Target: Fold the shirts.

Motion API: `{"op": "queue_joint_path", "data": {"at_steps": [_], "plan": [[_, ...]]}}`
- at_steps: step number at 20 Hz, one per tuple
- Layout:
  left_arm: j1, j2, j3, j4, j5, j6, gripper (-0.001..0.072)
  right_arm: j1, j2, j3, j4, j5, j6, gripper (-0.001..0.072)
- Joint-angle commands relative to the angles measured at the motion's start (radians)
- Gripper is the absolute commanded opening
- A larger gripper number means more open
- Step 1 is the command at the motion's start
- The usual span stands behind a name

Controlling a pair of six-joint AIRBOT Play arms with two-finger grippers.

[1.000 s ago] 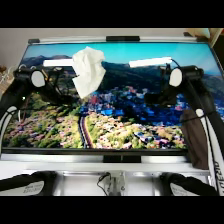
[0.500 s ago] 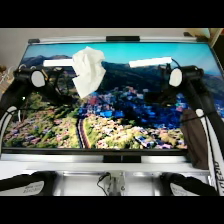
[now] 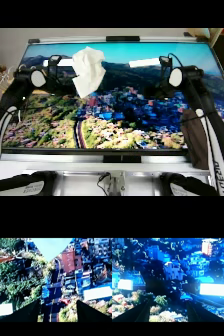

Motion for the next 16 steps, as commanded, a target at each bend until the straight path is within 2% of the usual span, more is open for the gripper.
{"op": "queue_joint_path", "data": {"at_steps": [1, 2, 3, 4, 5, 6, 8, 10, 13, 16], "plan": [[0.000, -0.020, 0.001, -0.024, 0.096, -0.037, 0.0506, 0.001, -0.001, 0.001, 0.006, -0.017, -0.016, 0.0562], [0.007, -0.044, 0.003, -0.021, 0.096, -0.036, 0.0508, 0.001, -0.002, 0.001, 0.015, -0.020, -0.016, 0.0561], [0.027, -0.085, 0.013, -0.023, 0.083, -0.036, 0.0549, 0.001, -0.002, 0.001, 0.031, -0.026, -0.016, 0.0561], [0.054, -0.135, 0.031, -0.029, 0.067, -0.037, 0.0690, 0.001, -0.002, 0.001, 0.056, -0.031, -0.016, 0.0561], [0.095, -0.199, 0.060, -0.068, 0.046, -0.037, 0.0720, 0.001, -0.002, 0.001, 0.082, -0.032, -0.016, 0.0561], [0.143, -0.261, 0.092, -0.142, 0.030, -0.037, 0.0720, 0.001, -0.002, 0.001, 0.108, -0.031, -0.017, 0.0561], [0.246, -0.376, 0.149, -0.424, 0.024, -0.035, 0.0720, 0.001, -0.002, 0.001, 0.148, -0.028, -0.019, 0.0561], [0.303, -0.455, 0.176, -0.654, 0.028, 0.038, 0.0720, 0.001, -0.002, 0.001, 0.166, -0.027, -0.020, 0.0561], [0.310, -0.526, 0.185, -0.715, 0.066, 0.047, 0.0720, 0.001, -0.002, 0.001, 0.166, -0.027, -0.020, 0.0561], [0.282, -0.554, 0.185, -0.764, 0.169, 0.047, 0.0720, 0.001, -0.001, 0.001, 0.165, -0.026, -0.021, 0.0561]]}}
